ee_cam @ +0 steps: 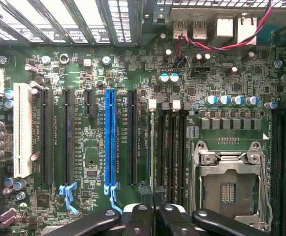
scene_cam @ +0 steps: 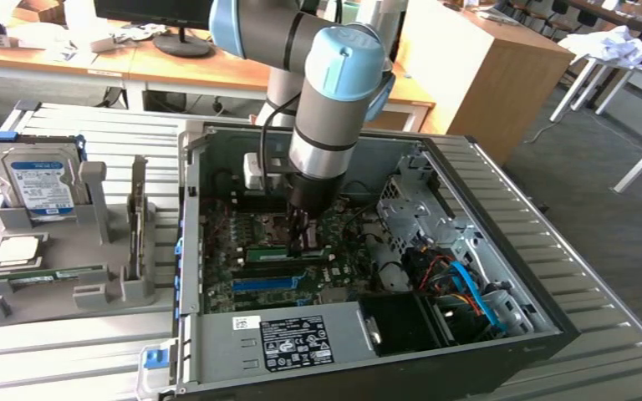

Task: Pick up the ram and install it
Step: 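Insert the ram into the slot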

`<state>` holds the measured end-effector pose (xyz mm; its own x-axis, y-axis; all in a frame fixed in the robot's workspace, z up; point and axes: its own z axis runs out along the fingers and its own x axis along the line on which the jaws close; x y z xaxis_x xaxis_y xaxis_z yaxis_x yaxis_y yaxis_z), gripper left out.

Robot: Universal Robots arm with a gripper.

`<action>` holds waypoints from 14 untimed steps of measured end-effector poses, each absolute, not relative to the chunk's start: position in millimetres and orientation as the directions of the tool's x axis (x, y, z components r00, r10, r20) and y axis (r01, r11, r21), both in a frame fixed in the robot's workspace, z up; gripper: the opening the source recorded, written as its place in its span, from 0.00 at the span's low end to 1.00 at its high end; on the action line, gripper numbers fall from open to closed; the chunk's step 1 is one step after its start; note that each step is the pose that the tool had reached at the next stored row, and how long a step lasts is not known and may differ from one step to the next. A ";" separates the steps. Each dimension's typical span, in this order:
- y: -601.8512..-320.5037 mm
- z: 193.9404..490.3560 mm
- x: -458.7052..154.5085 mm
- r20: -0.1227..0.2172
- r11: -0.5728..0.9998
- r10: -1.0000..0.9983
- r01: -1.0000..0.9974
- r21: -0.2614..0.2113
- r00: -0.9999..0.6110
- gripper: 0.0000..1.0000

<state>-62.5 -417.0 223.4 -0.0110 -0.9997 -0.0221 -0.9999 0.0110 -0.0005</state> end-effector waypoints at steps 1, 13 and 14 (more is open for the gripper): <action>-417.0 223.4 -62.5 -0.022 0.011 -1.000 -1.000 -0.001 -0.011 0.12; -417.0 226.4 -62.5 -0.022 0.011 -1.000 -1.000 -0.001 -0.011 0.20; -416.7 227.7 -62.5 -0.022 0.011 -1.000 -1.000 -0.001 -0.011 0.20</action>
